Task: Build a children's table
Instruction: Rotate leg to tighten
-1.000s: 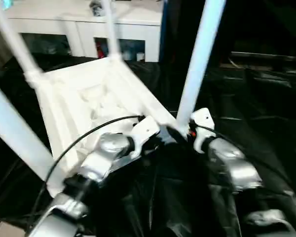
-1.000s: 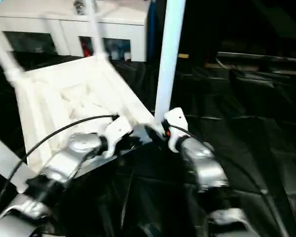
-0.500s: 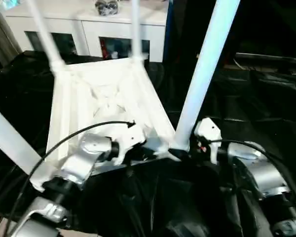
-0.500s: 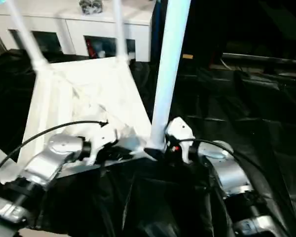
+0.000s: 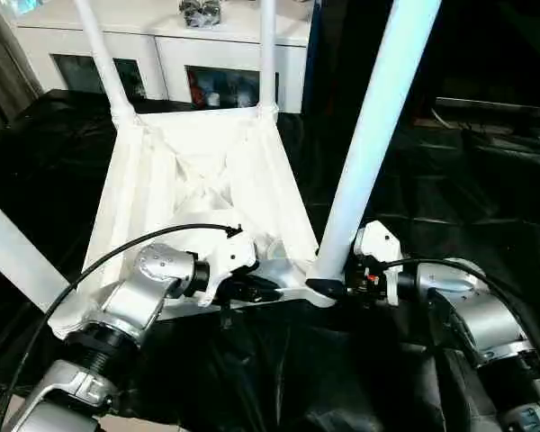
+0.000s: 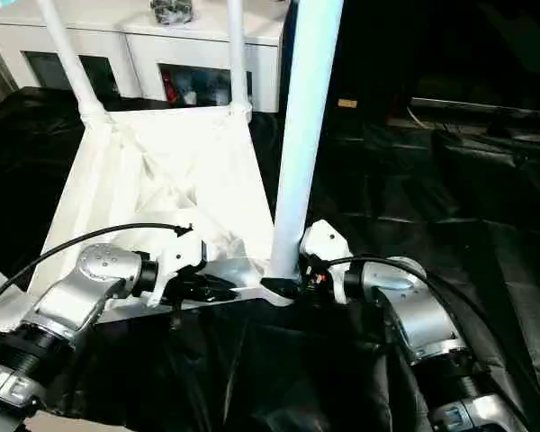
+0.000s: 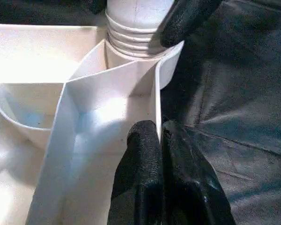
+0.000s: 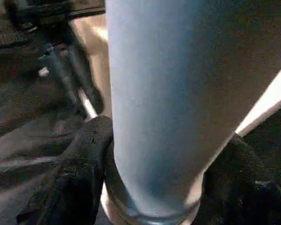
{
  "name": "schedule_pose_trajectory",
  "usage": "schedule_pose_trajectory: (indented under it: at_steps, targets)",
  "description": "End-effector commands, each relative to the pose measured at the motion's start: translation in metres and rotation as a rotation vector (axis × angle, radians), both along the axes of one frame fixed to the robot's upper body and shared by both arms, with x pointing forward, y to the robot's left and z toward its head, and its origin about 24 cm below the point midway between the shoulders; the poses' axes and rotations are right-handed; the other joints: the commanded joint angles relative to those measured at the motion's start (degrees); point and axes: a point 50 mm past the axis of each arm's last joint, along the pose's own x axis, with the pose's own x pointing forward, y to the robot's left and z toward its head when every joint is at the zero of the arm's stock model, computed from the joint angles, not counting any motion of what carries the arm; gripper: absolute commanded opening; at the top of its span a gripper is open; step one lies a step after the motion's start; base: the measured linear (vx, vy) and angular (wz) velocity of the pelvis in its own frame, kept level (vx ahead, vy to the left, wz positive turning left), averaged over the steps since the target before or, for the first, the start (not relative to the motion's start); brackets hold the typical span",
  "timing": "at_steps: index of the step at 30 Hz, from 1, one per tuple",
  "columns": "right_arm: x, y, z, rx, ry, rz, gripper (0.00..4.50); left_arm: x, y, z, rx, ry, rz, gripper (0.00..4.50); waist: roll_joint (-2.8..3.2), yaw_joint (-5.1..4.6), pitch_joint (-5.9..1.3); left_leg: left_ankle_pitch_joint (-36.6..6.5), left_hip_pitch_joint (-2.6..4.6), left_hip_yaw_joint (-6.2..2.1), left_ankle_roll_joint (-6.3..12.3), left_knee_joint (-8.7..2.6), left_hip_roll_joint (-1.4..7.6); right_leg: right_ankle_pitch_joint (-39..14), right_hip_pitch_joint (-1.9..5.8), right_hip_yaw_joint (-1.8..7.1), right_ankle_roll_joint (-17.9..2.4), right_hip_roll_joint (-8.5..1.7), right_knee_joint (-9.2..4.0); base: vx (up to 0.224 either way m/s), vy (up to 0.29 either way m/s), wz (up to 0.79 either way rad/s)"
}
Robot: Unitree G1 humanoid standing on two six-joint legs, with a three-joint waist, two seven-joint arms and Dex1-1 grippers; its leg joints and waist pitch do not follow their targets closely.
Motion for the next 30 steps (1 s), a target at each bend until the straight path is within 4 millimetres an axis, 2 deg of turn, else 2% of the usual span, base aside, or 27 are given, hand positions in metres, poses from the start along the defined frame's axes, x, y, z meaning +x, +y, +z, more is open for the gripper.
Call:
schedule_pose_trajectory:
  at_steps: [1,2,4,6,7,9,11,12,13,14,16,19,21,22,23,24,26,28,29,30]
  targets:
    - [0.002,0.01,-0.008,0.013,0.007,-0.059,2.57,0.012,-0.007,0.003,-0.024,-0.051,0.126,0.0,-0.75,-0.39,-3.27,-8.2,0.89,-1.6,2.58,-4.34,3.94,-10.1,1.99,2.91,-14.4,-5.05,-4.31,0.0,0.0,0.0]
    - [0.004,0.011,-0.009,0.017,0.001,-0.096,2.57,0.014,-0.009,0.004,-0.027,-0.06,0.152,0.0,-0.83,-0.53,-3.31,-9.2,0.87,-1.77,1.46,-4.46,3.88,-13.7,2.21,2.91,-13.3,-5.2,-4.56,0.0,0.0,0.0]
    - [0.014,0.017,-0.018,0.055,0.032,-0.282,2.56,0.021,-0.023,0.006,-0.043,-0.078,0.255,0.0,-0.83,-0.91,-3.15,-10.0,0.82,-1.76,1.28,-4.54,3.8,-15.0,1.97,3.0,-12.8,-5.13,-4.77,0.0,0.0,0.0]
    - [0.017,0.022,-0.021,0.078,0.055,-0.349,2.56,0.024,-0.03,0.007,-0.054,-0.073,0.295,0.0,-0.94,-1.3,-3.24,-10.1,0.75,-1.78,0.77,-4.49,3.61,-16.6,2.08,2.99,-12.2,-5.13,-4.89,0.0,0.0,0.0]
    - [0.019,0.029,-0.024,0.096,0.073,-0.397,2.56,0.026,-0.036,0.008,-0.054,-0.073,0.343,0.0,-0.93,-1.26,-3.32,-9.2,0.58,-1.92,0.95,-4.49,3.67,-15.9,2.28,2.94,-11.9,-5.18,-4.85,0.0,0.0,0.0]
    - [0.02,0.038,-0.024,0.109,0.081,-0.428,2.56,0.027,-0.044,0.009,-0.063,-0.065,0.373,0.0,-0.88,-1.48,-3.27,-8.6,0.61,-1.86,1.25,-4.52,3.67,-14.6,2.03,2.9,-12.2,-5.0,-4.82,0.0,0.0,0.0]
    - [0.022,0.044,-0.024,0.118,0.085,-0.447,2.56,0.028,-0.049,0.011,-0.069,-0.067,0.393,0.0,-0.87,-1.28,-3.61,-6.1,0.42,-1.81,2.31,-4.3,3.6,-10.2,2.35,2.9,-12.7,-4.99,-4.38,0.0,0.0,0.0]
    - [0.023,0.052,-0.023,0.135,0.08,-0.457,2.56,0.028,-0.055,0.012,-0.071,-0.074,0.393,0.0,-0.22,-1.16,-3.62,-6.0,0.42,-1.84,2.48,-4.25,3.61,-9.2,2.29,2.94,-13.0,-5.09,-4.26,0.0,0.0,0.0]
    - [0.023,0.054,-0.022,0.14,0.079,-0.456,2.91,0.028,-0.056,0.012,-0.073,-0.078,0.389,0.0,-0.41,-1.31,-3.68,-5.6,0.38,-1.75,2.73,-4.21,3.58,-8.1,2.29,2.94,-13.2,-4.99,-4.29,0.0,0.0,0.0]
    - [0.024,0.059,-0.02,0.165,0.078,-0.447,3.26,0.027,-0.059,0.013,-0.078,-0.089,0.363,0.0,-0.5,-1.19,-3.85,-4.2,0.27,-1.75,3.63,-4.1,3.56,-4.7,2.54,2.9,-14.0,-5.01,-3.9,0.0,0.0,0.0]
    - [0.024,0.06,-0.018,0.183,0.081,-0.434,3.28,0.025,-0.06,0.014,-0.08,-0.094,0.335,0.0,-0.55,-1.22,-3.73,-5.0,0.22,-1.71,4.28,-4.14,3.55,-4.9,2.6,2.83,-14.4,-5.08,-4.02,0.0,0.0,0.0]
    - [0.025,0.058,-0.017,0.184,0.077,-0.422,3.69,0.022,-0.059,0.013,-0.079,-0.09,0.296,0.0,-0.48,-1.29,-3.56,-7.2,0.4,-1.79,3.54,-4.34,3.6,-8.6,2.5,2.8,-13.9,-5.05,-4.42,0.0,0.0,0.0]
    - [0.025,0.054,-0.015,0.158,0.058,-0.401,3.79,0.02,-0.057,0.013,-0.08,-0.098,0.254,0.0,-0.5,-1.33,-3.51,-7.7,0.41,-1.85,3.16,-4.4,3.67,-9.6,2.46,2.81,-13.5,-5.05,-4.54,0.0,0.0,0.0]
    - [0.023,0.041,-0.012,0.092,0.006,-0.321,3.88,0.011,-0.048,0.011,-0.083,-0.082,0.153,0.0,-0.54,-1.35,-3.58,-7.4,0.23,-1.99,3.17,-4.43,3.73,-9.2,2.69,2.76,-13.4,-5.1,-4.33,0.0,0.0,0.0]
    - [0.023,0.039,-0.011,0.083,0.0,-0.31,4.02,0.01,-0.047,0.011,-0.084,-0.08,0.139,0.0,-0.55,-1.35,-3.67,-6.8,0.03,-2.03,3.36,-4.37,3.72,-8.4,2.91,2.72,-13.3,-5.11,-4.18,0.0,0.0,0.0]
    - [0.022,0.036,-0.01,0.065,-0.011,-0.286,4.02,0.008,-0.045,0.01,-0.085,-0.076,0.112,0.0,-0.48,-1.37,-3.66,-6.3,0.24,-1.83,3.88,-4.26,3.82,-7.1,2.57,2.82,-13.6,-5.07,-4.16,0.0,0.0,0.0]
    - [0.019,0.024,-0.008,0.03,-0.018,-0.211,4.02,0.002,-0.035,0.008,-0.063,-0.057,0.051,0.0,-0.55,-1.0,-3.88,-4.5,0.17,-1.66,4.93,-3.97,3.74,-3.8,2.72,2.92,-14.6,-5.1,-3.71,0.0,0.0,0.0]
    - [0.015,0.017,-0.004,0.014,-0.019,-0.133,4.02,0.0,-0.027,0.007,-0.051,-0.041,0.015,0.0,-0.41,-0.8,-3.73,-5.2,0.31,-1.5,5.29,-3.97,3.77,-3.6,2.42,2.85,-15.0,-4.93,-3.7,0.0,0.0,0.0]
    - [0.013,0.013,-0.002,0.003,-0.02,-0.094,4.02,-0.001,-0.023,0.007,-0.046,-0.036,0.0,0.0,-0.44,-0.8,-3.71,-5.4,0.25,-1.59,5.28,-4.05,3.81,-3.8,2.54,2.82,-14.9,-4.95,-3.71,0.0,0.0,0.0]
    - [0.011,0.01,-0.001,-0.002,-0.018,-0.072,4.02,-0.001,-0.02,0.007,-0.043,-0.034,-0.009,0.0,-0.35,-0.62,-3.67,-5.9,0.47,-1.58,5.13,-4.08,3.97,-4.3,2.41,2.8,-14.8,-4.91,-3.77,0.0,0.0,0.0]
